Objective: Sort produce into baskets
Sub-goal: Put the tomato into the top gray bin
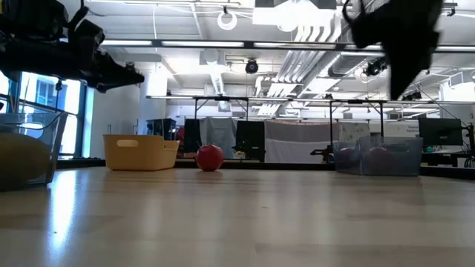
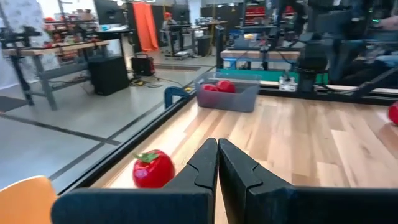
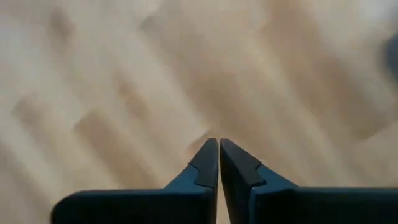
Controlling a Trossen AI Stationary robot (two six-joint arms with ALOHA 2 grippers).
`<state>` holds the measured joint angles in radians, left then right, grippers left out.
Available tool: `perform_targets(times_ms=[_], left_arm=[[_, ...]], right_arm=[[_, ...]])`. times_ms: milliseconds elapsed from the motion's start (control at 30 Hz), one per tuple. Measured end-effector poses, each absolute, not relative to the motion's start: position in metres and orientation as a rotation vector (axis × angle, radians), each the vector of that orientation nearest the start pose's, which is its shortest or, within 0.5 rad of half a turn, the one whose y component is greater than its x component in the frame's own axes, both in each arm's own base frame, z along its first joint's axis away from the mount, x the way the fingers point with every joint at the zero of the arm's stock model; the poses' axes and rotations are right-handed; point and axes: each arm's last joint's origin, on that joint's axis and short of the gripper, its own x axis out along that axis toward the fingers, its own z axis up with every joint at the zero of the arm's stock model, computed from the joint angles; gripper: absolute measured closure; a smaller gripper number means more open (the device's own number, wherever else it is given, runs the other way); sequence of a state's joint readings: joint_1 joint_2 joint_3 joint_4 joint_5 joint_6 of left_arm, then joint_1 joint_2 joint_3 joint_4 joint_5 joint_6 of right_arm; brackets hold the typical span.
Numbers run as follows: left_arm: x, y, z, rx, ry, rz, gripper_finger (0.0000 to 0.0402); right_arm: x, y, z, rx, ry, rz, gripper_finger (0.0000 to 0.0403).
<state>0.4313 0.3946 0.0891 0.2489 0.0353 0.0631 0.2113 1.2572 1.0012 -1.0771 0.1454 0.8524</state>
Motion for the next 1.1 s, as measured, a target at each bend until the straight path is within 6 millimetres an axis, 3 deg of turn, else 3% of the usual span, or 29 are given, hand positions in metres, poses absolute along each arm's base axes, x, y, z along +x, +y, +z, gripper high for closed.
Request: perform_targets(times_ms=[200,500,633,800,1100], left_arm=[[0.114,0.051,0.183,0.011,0.059,0.382,0.0401],[0.114,0.051,0.183,-0.028,0.052,0.382,0.0401],[0.114,0.051,0.183,-0.032,0.05,0.382,0.0401],[0.114,0.051,0.183,-0.048,0.047,0.383,0.0401],[0.114,0.051,0.183,-0.054,0.046,0.383,0.0401]], right_arm=[[0.193,0.094,0.254,0.536,1.294,-0.398,0.0344],[0.18,0.152,0.226,0.628,1.602,-0.351,0.0158],[0.18,0.171,0.212,0.617,1.663,-0.325,0.0097],[0.18,0.185,0.203,0.595,1.657,-0.279,0.007],[0.18,0.195,0.182,0.462,1.67,-0.321,0.0068]])
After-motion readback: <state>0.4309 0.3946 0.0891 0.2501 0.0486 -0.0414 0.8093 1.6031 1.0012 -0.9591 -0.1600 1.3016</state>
